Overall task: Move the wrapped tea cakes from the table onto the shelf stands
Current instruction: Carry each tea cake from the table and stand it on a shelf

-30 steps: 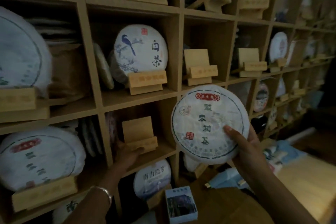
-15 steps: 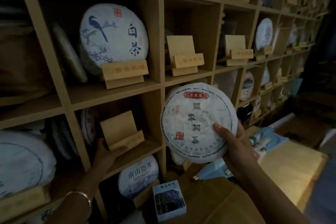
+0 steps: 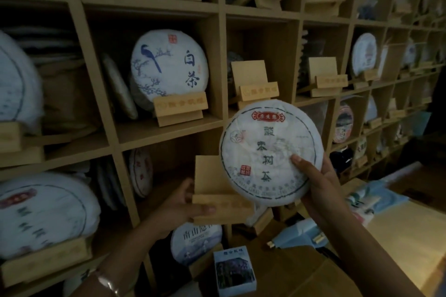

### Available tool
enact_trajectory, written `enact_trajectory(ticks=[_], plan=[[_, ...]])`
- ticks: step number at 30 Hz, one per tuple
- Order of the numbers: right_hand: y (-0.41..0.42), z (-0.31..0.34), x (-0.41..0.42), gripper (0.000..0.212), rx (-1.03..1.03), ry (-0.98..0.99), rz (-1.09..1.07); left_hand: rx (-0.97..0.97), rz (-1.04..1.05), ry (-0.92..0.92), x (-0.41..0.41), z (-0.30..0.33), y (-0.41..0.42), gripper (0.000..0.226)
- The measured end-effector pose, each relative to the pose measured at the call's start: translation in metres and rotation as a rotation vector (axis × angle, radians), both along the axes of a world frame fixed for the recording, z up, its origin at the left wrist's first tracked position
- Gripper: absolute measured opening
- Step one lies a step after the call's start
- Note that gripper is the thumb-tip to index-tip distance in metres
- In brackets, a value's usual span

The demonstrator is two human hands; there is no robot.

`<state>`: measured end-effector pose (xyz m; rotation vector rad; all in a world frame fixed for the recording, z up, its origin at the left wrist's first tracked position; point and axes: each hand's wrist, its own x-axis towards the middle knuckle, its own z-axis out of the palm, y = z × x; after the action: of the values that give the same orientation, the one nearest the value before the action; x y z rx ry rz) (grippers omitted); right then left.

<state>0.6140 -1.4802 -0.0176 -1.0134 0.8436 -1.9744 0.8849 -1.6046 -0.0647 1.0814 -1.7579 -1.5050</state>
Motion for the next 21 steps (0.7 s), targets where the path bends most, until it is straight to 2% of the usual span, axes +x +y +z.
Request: enact_trajectory(ticks=[5,7,15,21], plan=[[0.010,0.018,-0.008,0.063,-0.050,0.022,0.010,-0.003,-0.145,-0.051,-0.025,0.039,0.044,0.099],[0.015,0.020,-0.012,0.062,-0.069,0.034,0.016,0.002,-0.179,-0.054,-0.032,0.049,0.057,0.093],[0.035,0.012,-0.016,0.052,-0.069,0.169,-0.057,0.057,-0.197,0.054,-0.048,0.057,0.089,0.075],[0.054,0.000,-0.025,0.043,-0.018,0.333,-0.197,0.071,-0.177,0.113,-0.055,0.038,0.104,0.095]])
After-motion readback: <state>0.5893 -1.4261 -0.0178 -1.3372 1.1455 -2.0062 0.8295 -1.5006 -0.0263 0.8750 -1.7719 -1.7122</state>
